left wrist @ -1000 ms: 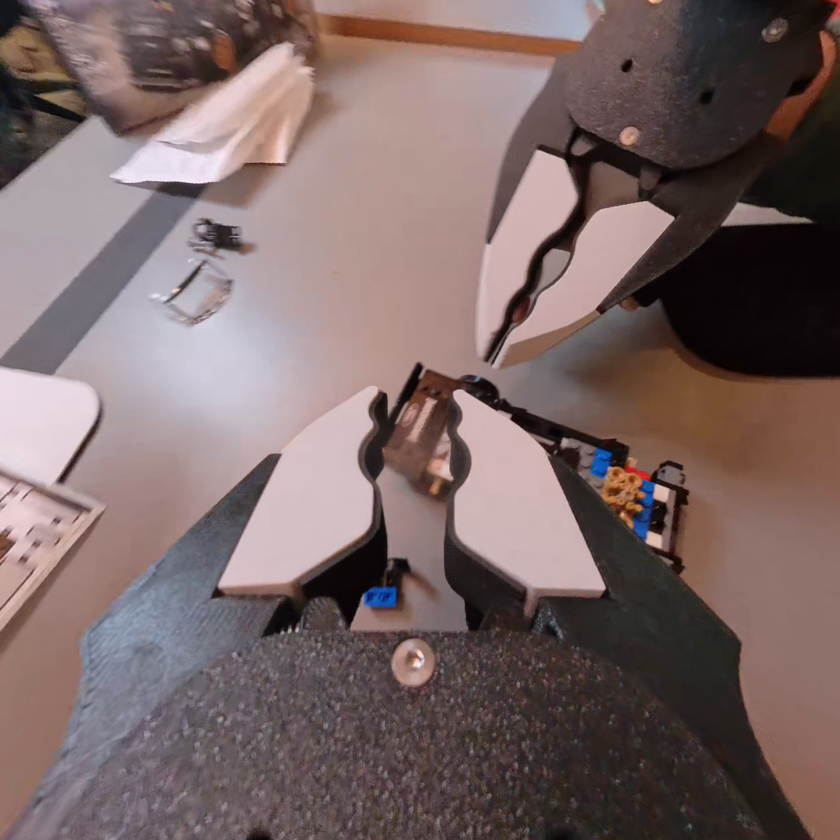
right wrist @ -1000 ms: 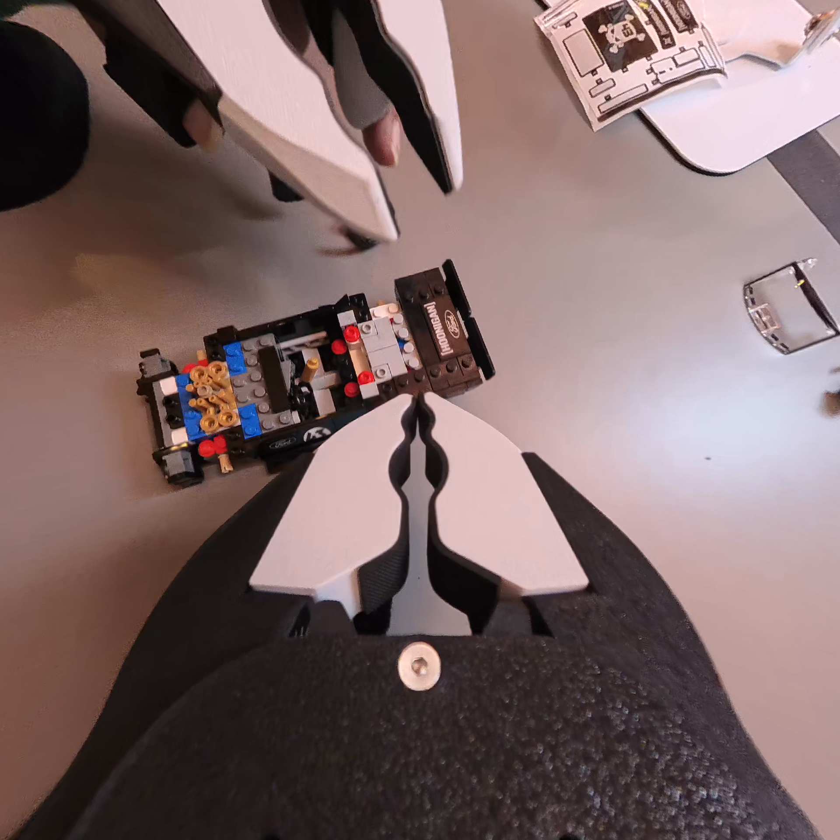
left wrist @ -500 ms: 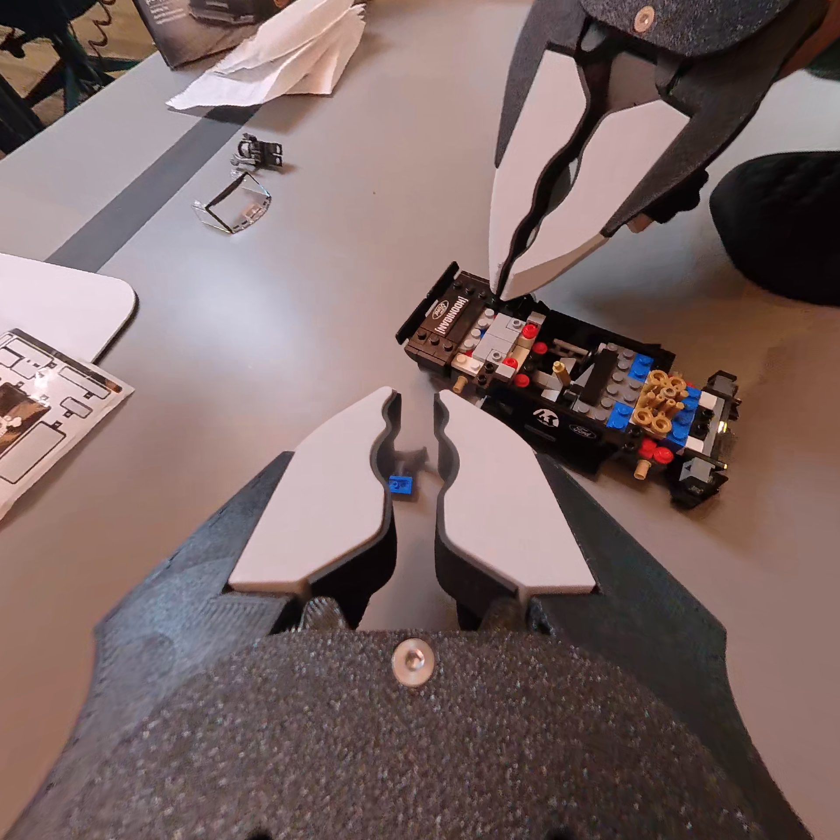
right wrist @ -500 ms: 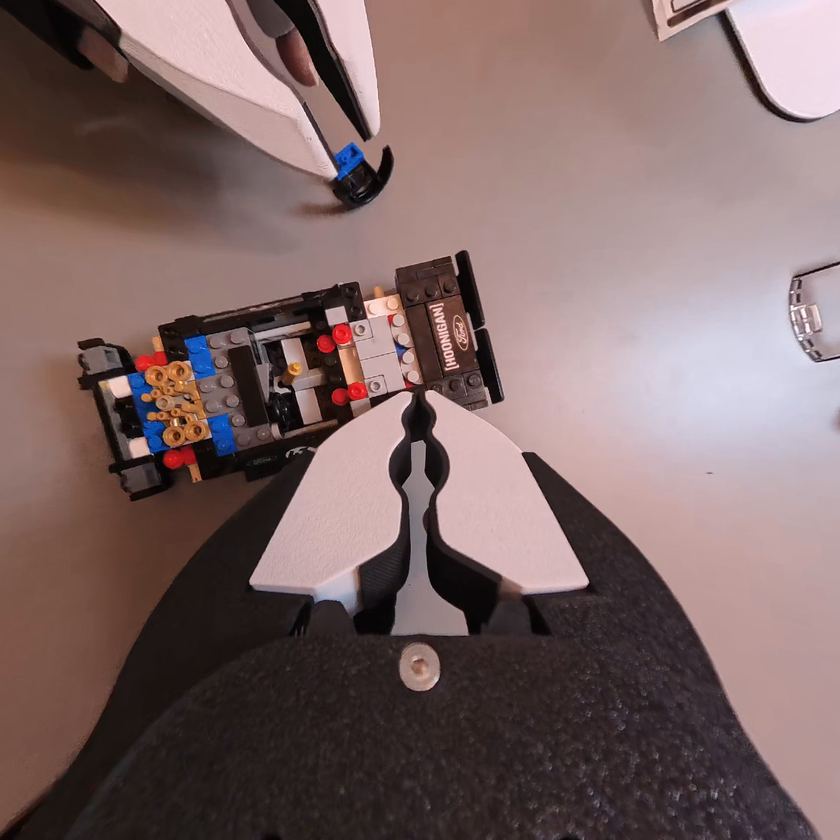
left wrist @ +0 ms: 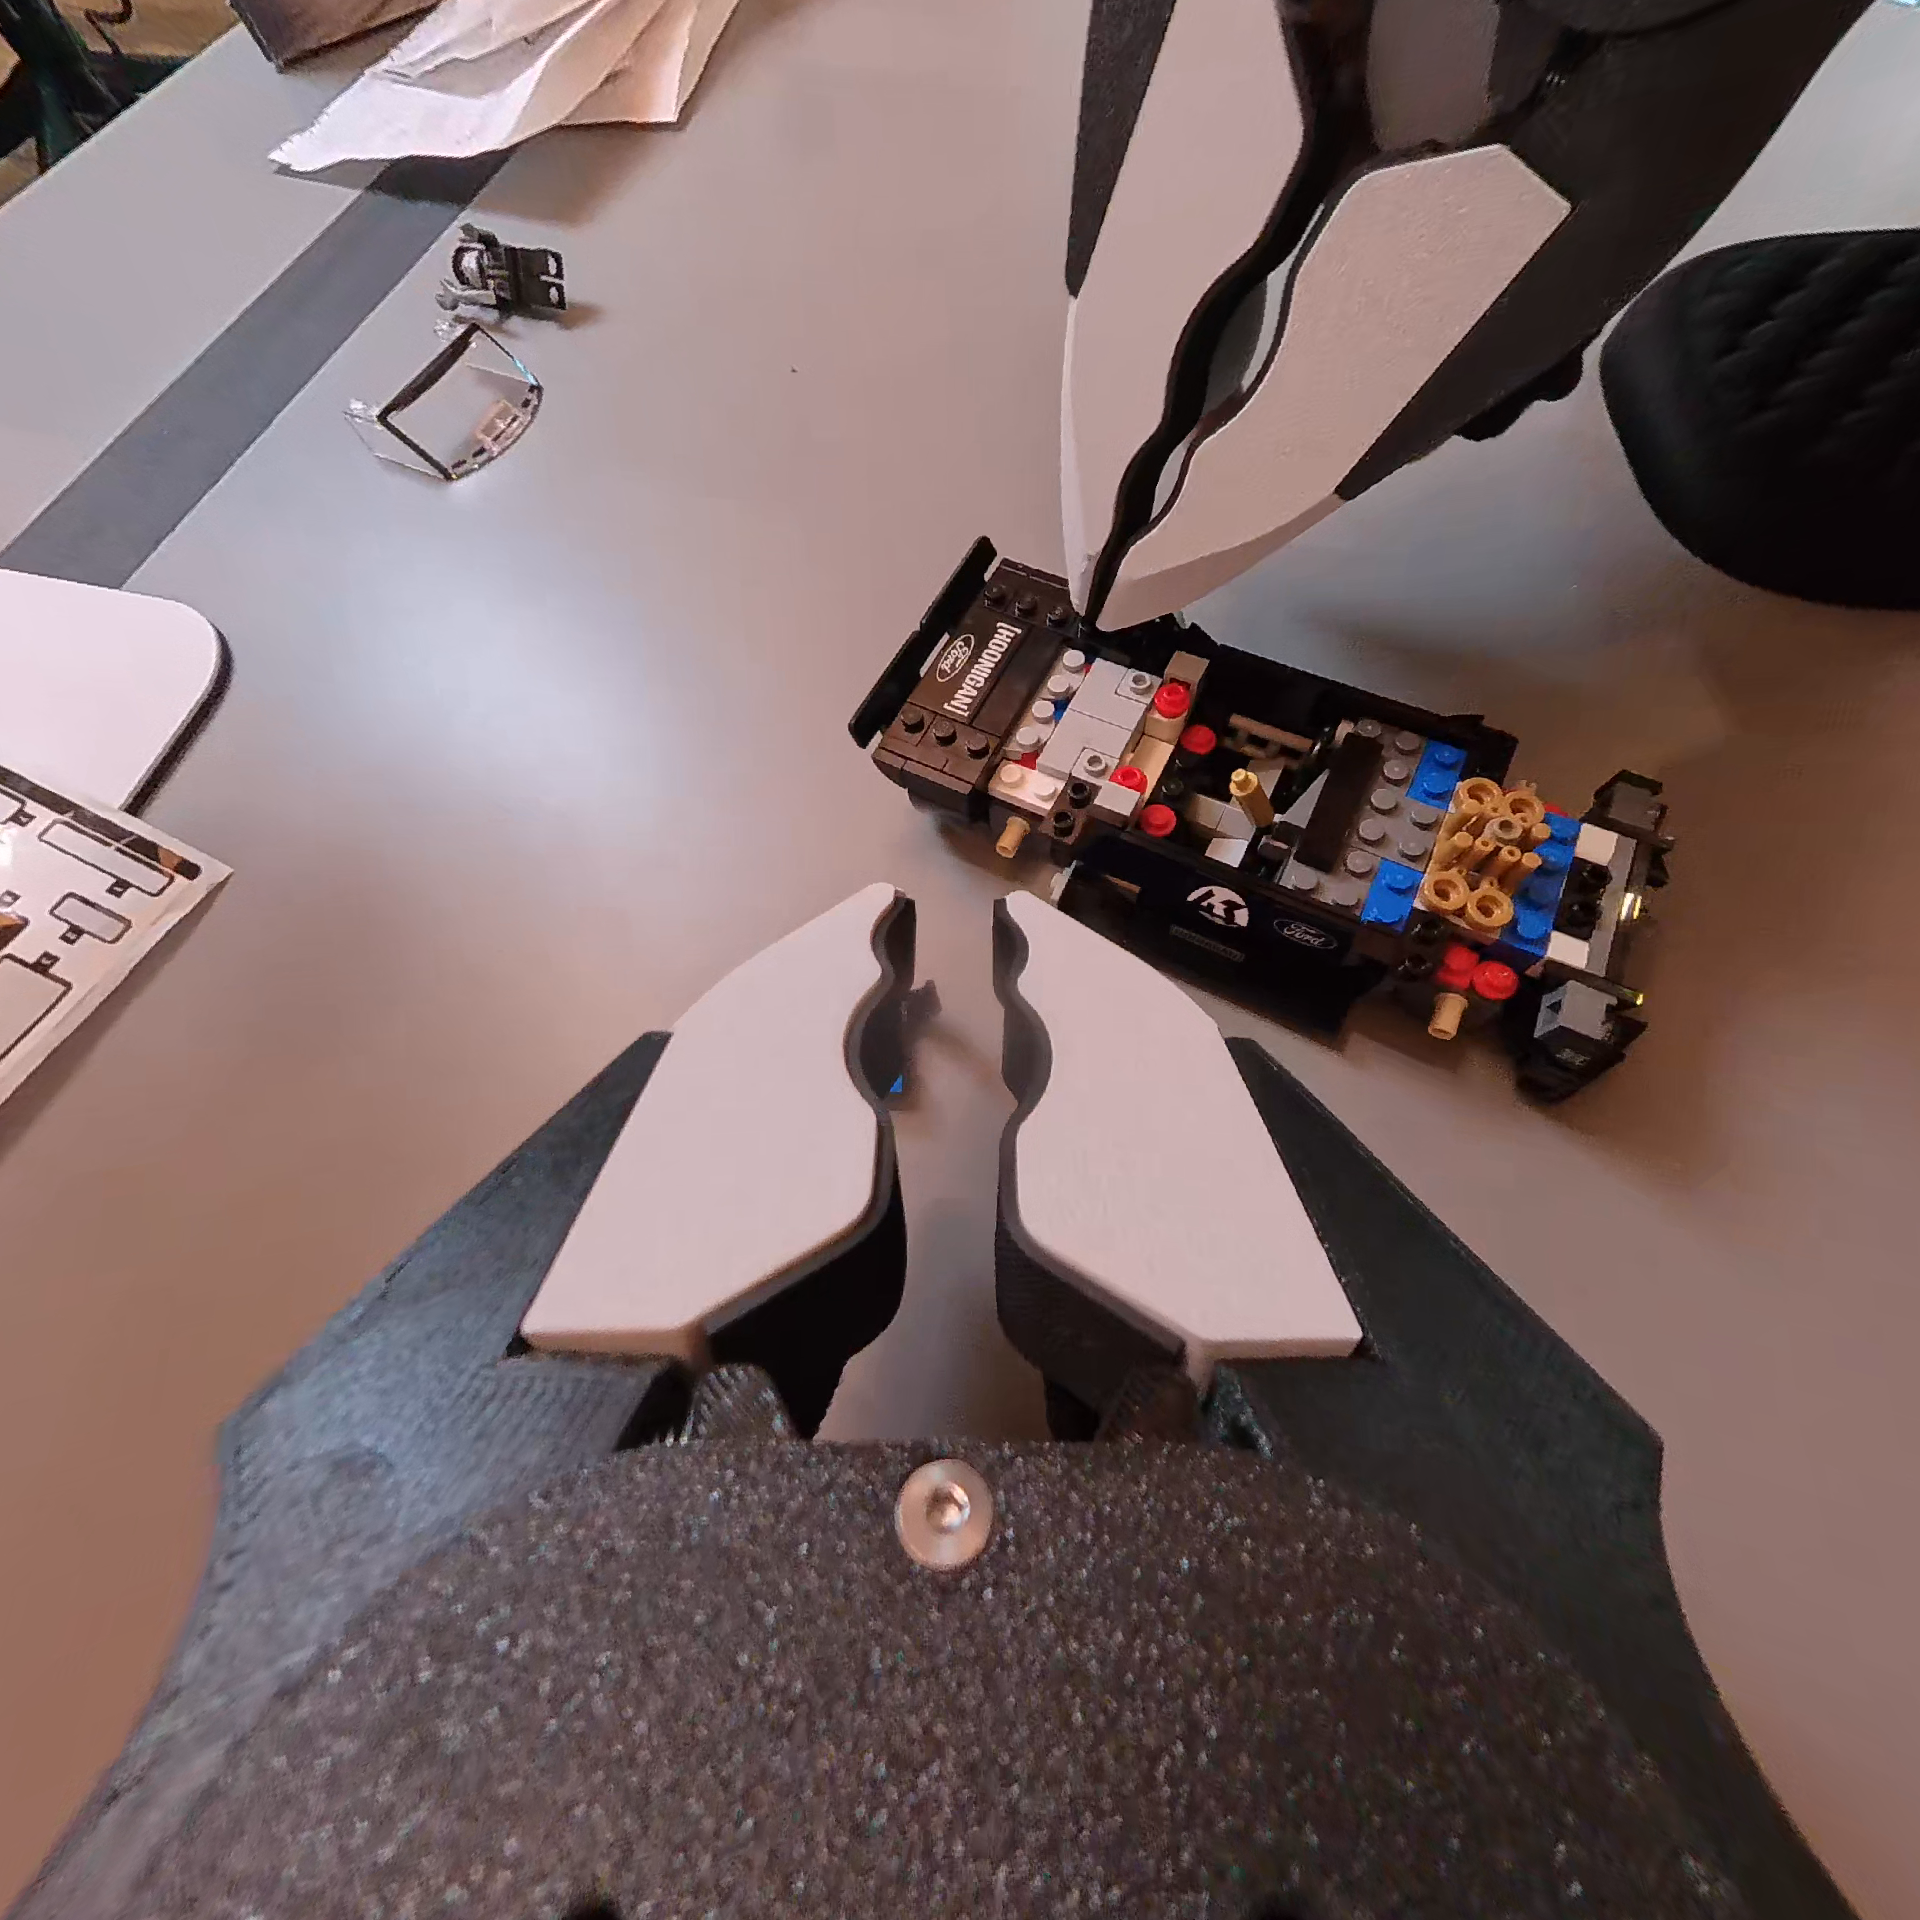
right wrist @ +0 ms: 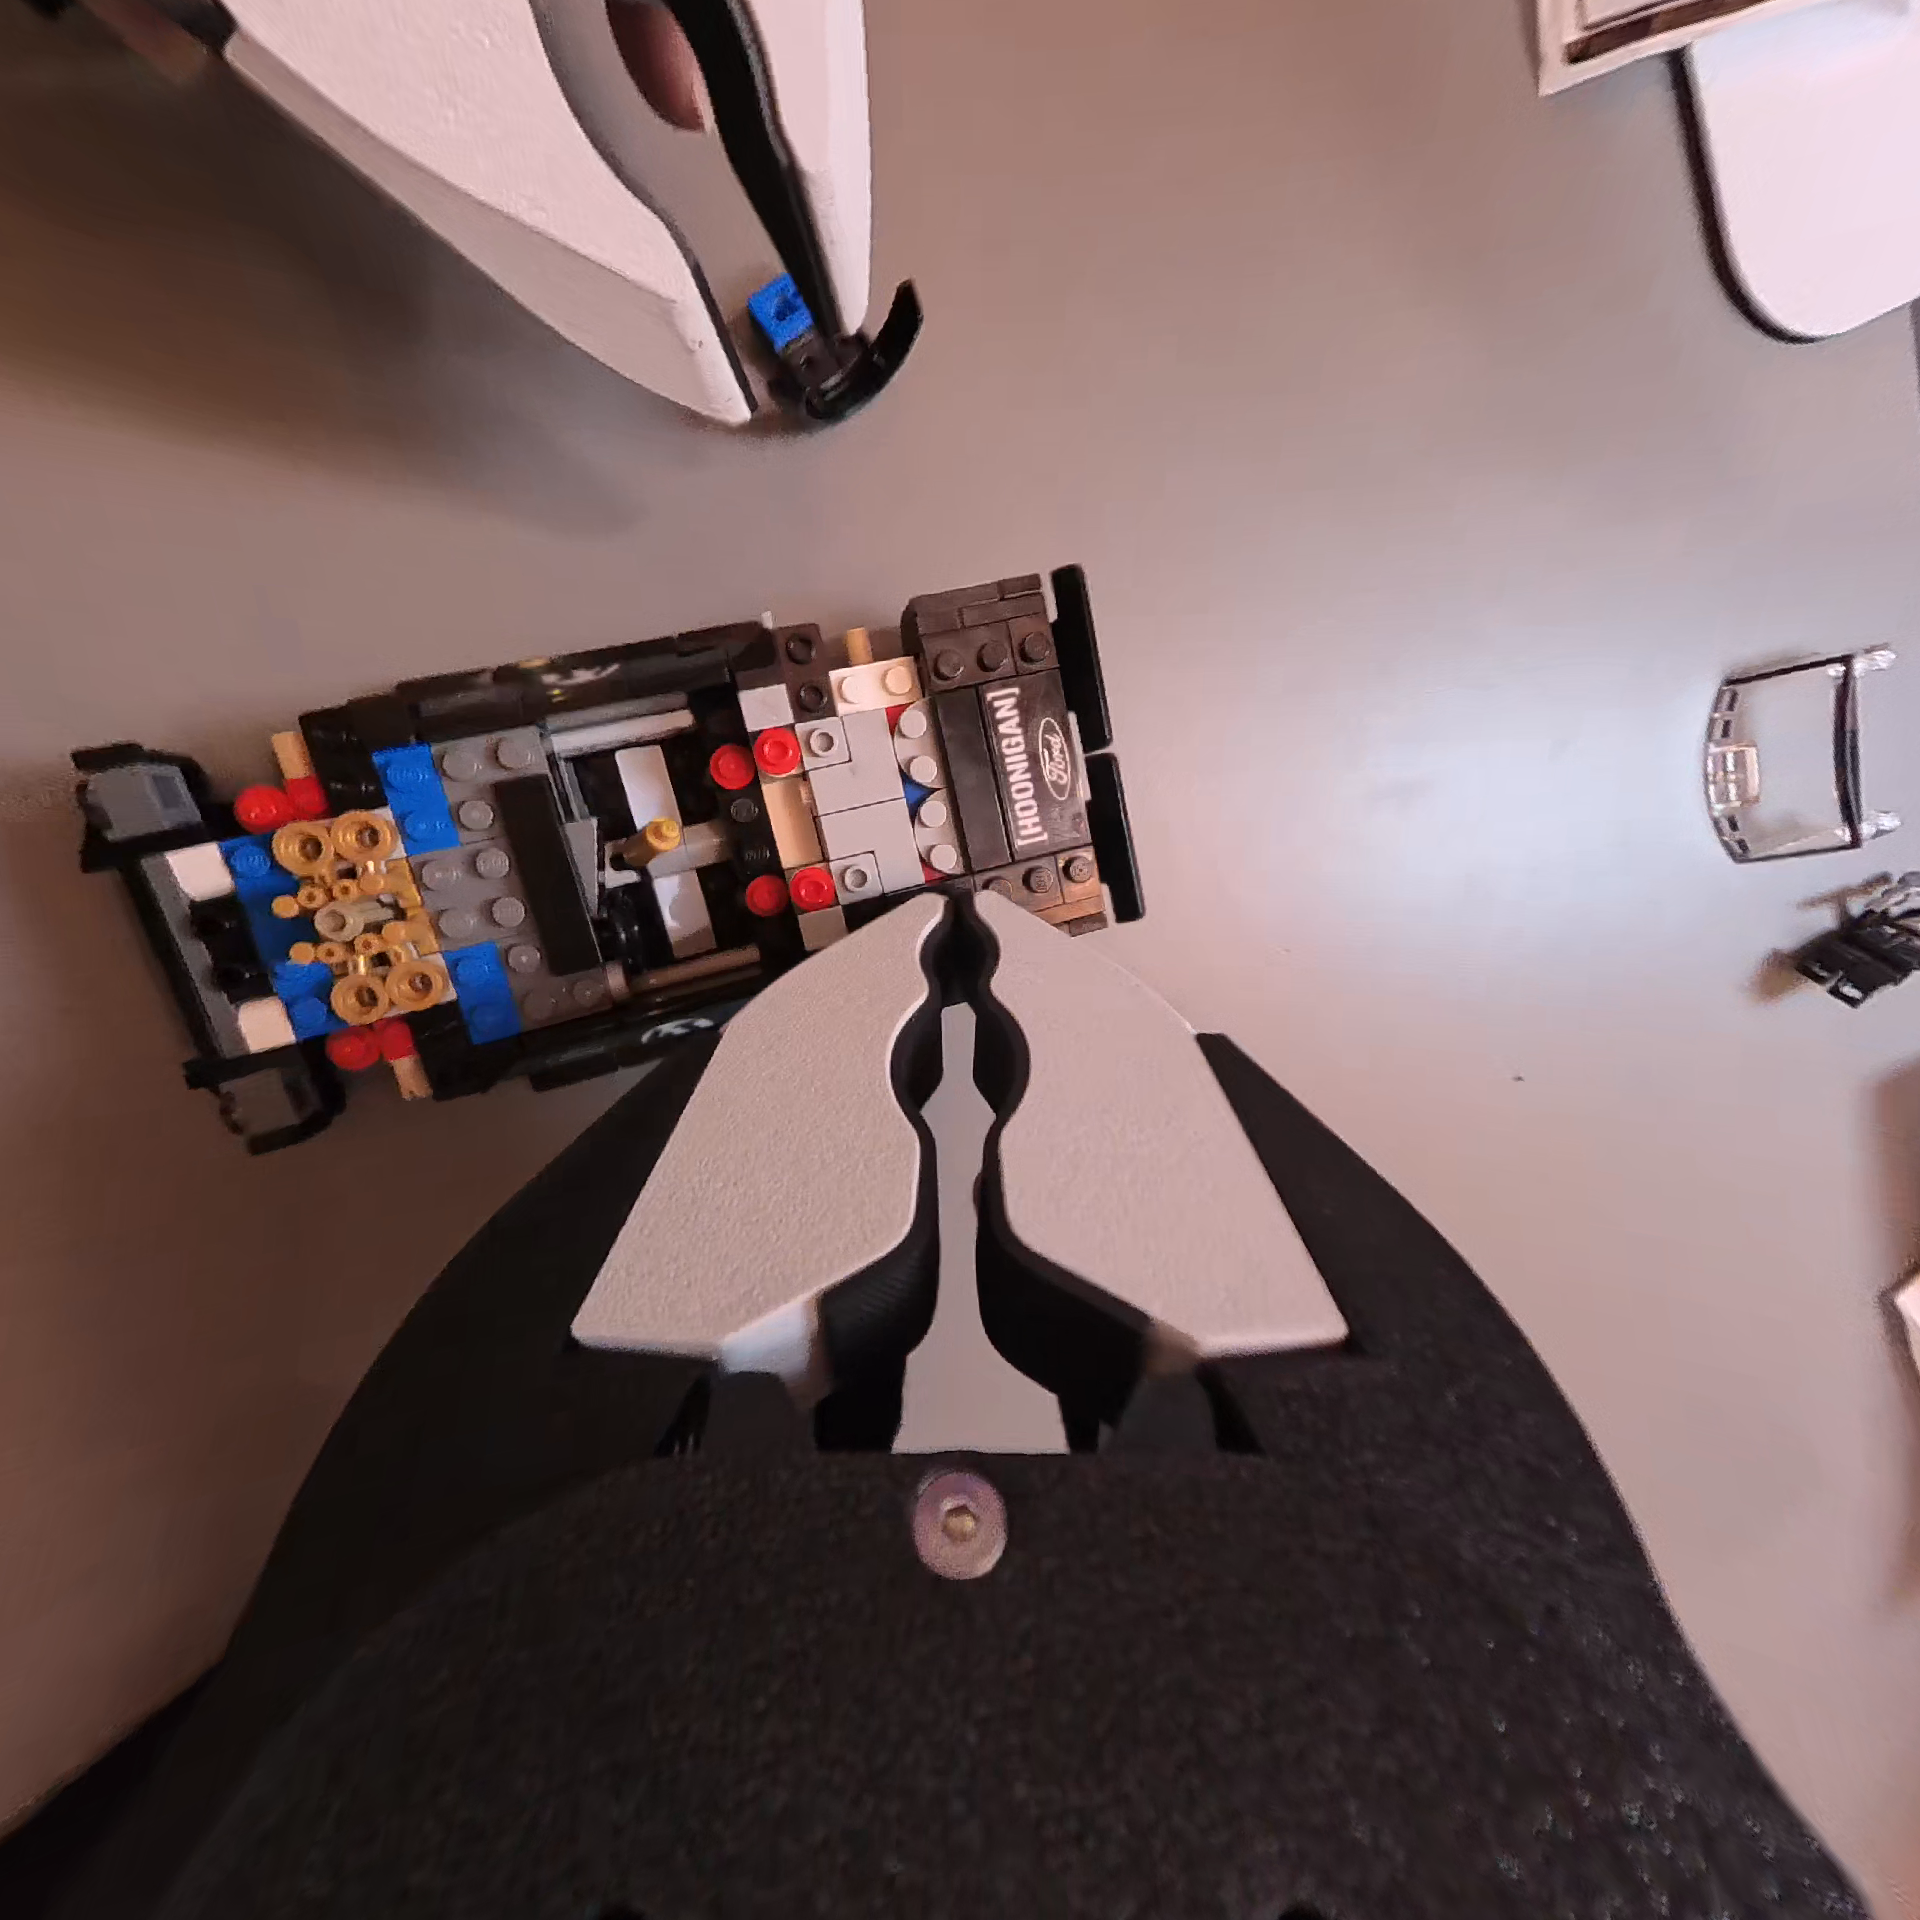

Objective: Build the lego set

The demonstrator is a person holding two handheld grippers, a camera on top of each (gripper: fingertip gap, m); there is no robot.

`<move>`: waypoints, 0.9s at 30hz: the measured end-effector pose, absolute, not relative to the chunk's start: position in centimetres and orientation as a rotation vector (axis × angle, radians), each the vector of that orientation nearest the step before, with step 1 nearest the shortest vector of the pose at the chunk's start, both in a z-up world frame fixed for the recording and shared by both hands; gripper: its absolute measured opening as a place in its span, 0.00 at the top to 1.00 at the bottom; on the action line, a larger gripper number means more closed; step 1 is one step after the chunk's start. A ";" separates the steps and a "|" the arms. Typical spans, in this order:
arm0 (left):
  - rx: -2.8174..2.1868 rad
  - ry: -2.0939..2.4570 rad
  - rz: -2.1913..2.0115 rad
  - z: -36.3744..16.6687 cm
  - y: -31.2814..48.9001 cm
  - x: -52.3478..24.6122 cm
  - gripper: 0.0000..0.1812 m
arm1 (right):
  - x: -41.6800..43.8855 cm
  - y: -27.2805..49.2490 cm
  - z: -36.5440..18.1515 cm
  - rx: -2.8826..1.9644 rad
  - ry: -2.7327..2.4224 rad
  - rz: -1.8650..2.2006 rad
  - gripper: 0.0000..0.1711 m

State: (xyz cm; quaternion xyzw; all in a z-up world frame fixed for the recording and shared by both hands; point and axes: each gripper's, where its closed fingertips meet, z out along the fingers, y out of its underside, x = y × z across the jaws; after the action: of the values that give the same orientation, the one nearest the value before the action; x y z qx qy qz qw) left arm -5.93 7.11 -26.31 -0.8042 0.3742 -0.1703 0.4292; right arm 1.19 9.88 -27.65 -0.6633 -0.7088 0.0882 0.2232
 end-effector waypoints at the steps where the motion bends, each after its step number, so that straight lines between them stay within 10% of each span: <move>1: -2.010 0.932 -0.418 -26.3 7.1 -6.0 0.92 | 1.1 10.0 -27.6 -1.829 -1.910 0.263 1.00; 8: -2.116 0.862 -0.391 -27.1 7.4 -8.2 0.87 | 2.0 11.3 -23.0 -1.770 -1.336 0.628 1.00; 11: -2.206 0.894 -0.344 -28.4 7.3 -9.1 0.81 | 3.4 11.2 -23.6 -1.804 -1.285 0.716 0.78; 27: -2.186 0.971 -0.382 -28.8 7.4 -7.4 0.91 | 3.2 9.3 -23.6 -1.626 -1.371 0.792 0.85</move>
State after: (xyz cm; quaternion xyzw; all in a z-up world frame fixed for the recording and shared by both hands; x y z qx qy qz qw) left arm -7.44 7.37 -28.84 -0.8447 0.3751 -0.1477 0.3522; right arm 3.17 9.34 -23.63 -0.6495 -0.5475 0.3164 0.4222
